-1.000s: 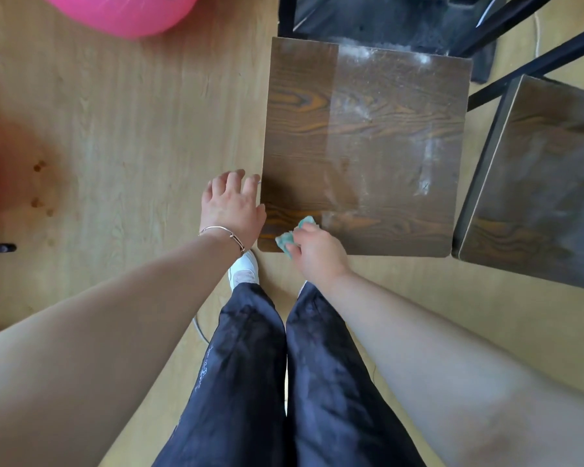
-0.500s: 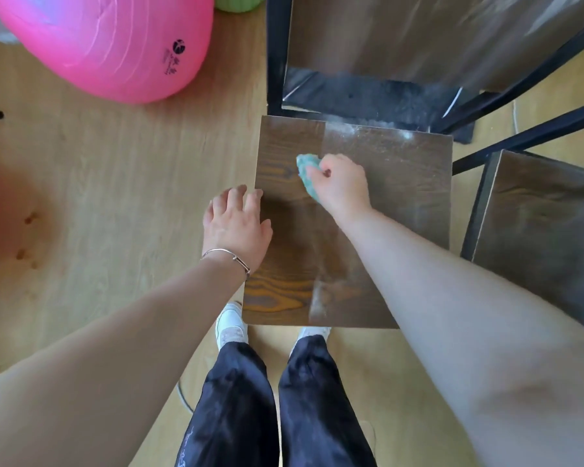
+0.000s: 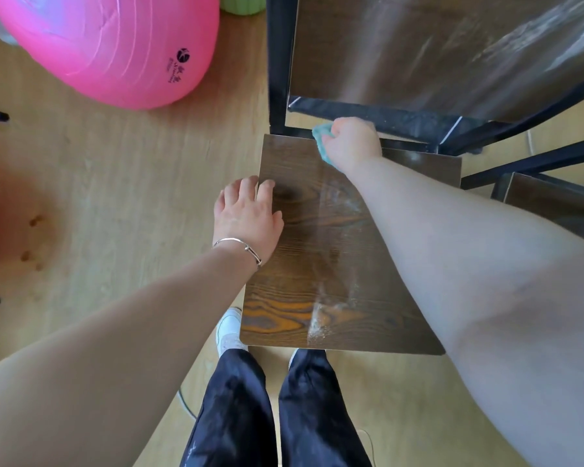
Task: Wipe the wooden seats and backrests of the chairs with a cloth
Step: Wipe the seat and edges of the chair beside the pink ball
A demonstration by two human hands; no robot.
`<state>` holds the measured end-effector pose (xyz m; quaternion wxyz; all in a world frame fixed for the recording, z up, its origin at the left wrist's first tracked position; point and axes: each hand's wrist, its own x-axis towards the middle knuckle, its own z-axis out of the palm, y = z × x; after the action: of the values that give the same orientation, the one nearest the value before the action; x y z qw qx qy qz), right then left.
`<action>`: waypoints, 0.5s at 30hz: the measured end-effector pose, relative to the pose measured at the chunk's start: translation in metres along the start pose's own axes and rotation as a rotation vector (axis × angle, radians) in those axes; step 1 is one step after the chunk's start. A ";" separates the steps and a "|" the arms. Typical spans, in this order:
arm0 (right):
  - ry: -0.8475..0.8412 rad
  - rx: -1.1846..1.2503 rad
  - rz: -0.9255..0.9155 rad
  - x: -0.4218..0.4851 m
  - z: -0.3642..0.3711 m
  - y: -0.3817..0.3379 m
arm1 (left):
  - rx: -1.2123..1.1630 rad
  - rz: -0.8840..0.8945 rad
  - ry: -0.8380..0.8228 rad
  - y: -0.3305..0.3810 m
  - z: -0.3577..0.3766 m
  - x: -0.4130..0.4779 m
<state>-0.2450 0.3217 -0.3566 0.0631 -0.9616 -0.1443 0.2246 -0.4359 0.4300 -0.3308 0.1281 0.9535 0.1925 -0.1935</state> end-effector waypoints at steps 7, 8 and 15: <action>0.078 0.046 -0.006 -0.045 0.025 0.010 | 0.035 0.008 -0.066 -0.014 0.014 -0.022; 0.074 0.051 -0.005 -0.055 0.031 0.012 | 0.039 0.008 -0.075 -0.015 0.015 -0.025; -0.009 0.089 0.000 -0.128 0.063 0.018 | 0.042 0.054 -0.085 -0.016 0.019 -0.042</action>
<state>-0.3785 0.2686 -0.3634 0.1049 -0.9569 -0.1343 0.2352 -0.4842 0.4246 -0.3328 0.1213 0.9517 0.1572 -0.2341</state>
